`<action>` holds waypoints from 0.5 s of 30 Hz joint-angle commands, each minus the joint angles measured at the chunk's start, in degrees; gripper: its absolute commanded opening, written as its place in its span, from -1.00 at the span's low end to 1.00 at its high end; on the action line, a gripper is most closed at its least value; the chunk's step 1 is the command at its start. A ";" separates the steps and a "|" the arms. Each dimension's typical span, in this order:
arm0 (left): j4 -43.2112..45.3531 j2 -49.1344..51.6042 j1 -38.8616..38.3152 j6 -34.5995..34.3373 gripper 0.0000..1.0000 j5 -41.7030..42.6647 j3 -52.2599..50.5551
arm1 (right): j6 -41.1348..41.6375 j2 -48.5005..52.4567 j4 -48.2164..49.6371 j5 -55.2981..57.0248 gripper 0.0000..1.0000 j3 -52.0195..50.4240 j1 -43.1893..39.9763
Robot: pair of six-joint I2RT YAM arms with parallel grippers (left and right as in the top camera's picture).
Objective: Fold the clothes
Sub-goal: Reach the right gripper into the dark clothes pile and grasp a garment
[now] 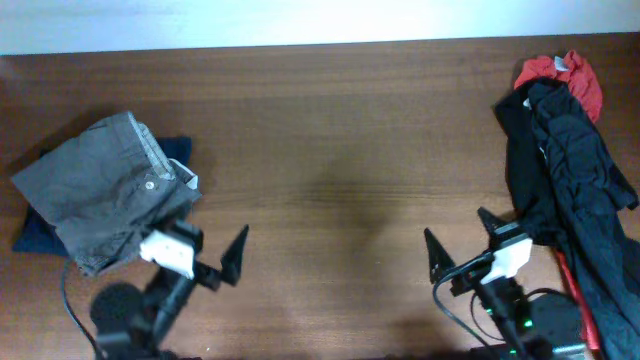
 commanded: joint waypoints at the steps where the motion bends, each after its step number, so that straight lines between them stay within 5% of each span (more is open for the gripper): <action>1: -1.11 10.27 -0.28 -0.52 0.98 0.55 9.70 | 1.25 9.35 -4.11 1.07 0.97 10.93 -0.17; 7: -14.01 28.68 -0.28 -0.55 0.98 3.96 30.18 | 1.22 33.35 -20.50 0.00 0.97 34.88 -0.17; 15: -18.67 38.07 -0.28 -1.42 0.98 9.60 35.26 | 1.97 54.62 -34.53 -6.14 0.98 54.42 -1.44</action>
